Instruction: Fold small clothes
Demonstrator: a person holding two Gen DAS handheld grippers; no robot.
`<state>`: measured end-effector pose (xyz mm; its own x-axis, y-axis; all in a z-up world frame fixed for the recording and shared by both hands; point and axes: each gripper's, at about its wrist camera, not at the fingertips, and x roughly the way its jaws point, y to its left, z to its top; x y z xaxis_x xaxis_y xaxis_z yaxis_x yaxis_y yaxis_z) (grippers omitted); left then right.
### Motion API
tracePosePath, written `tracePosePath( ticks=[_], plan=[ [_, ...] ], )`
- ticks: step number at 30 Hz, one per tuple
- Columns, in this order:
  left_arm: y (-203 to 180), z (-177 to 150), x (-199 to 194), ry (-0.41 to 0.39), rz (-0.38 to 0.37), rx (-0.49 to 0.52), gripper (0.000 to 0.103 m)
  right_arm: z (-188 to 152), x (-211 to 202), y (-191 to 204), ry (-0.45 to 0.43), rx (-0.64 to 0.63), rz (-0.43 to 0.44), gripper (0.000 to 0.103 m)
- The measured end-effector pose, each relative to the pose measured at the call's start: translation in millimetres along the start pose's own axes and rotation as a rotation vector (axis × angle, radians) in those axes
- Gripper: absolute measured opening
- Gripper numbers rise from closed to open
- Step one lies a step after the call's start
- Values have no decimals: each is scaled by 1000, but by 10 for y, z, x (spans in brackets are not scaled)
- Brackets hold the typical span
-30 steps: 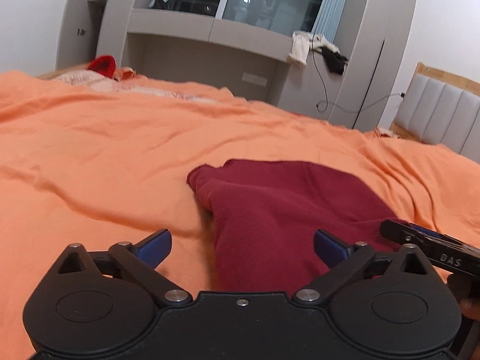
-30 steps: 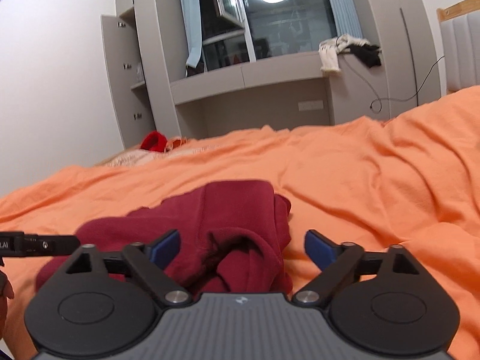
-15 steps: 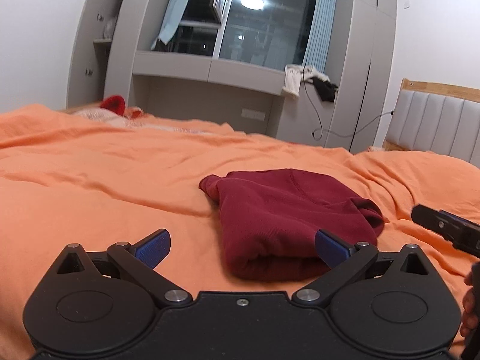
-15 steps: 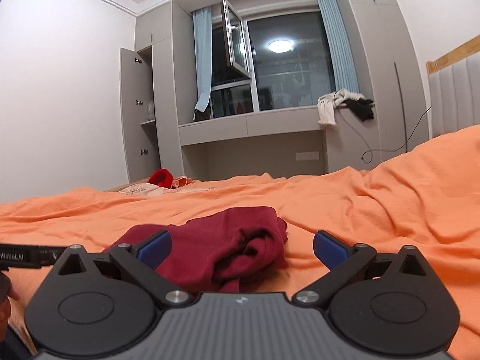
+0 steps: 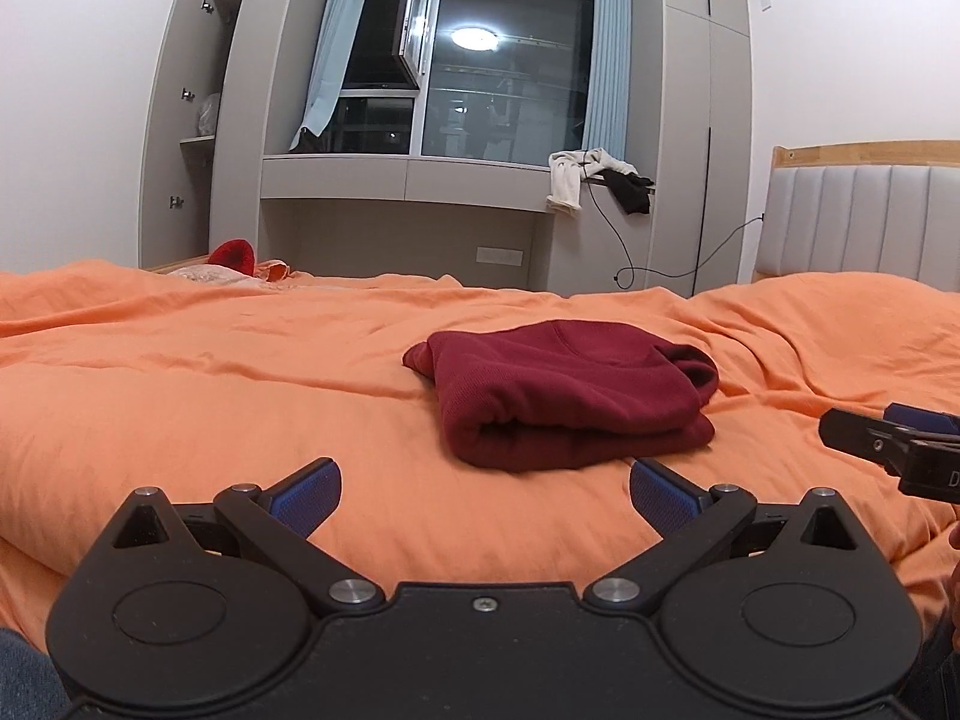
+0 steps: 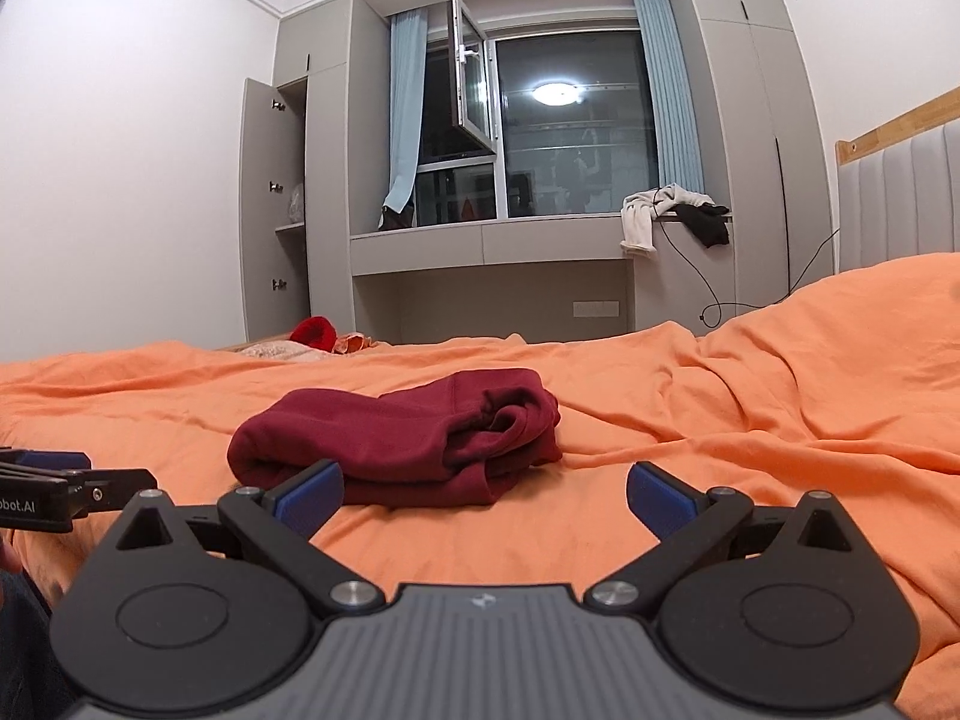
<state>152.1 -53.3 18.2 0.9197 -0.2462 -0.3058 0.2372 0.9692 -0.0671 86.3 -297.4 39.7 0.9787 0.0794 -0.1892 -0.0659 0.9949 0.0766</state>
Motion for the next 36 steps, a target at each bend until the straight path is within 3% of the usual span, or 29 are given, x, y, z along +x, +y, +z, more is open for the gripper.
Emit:
tracePosePath(
  ticks=[36],
  plan=[
    [-88, -65, 26, 47, 25, 45, 102, -36, 27, -15, 8, -5, -8, 103]
  ],
)
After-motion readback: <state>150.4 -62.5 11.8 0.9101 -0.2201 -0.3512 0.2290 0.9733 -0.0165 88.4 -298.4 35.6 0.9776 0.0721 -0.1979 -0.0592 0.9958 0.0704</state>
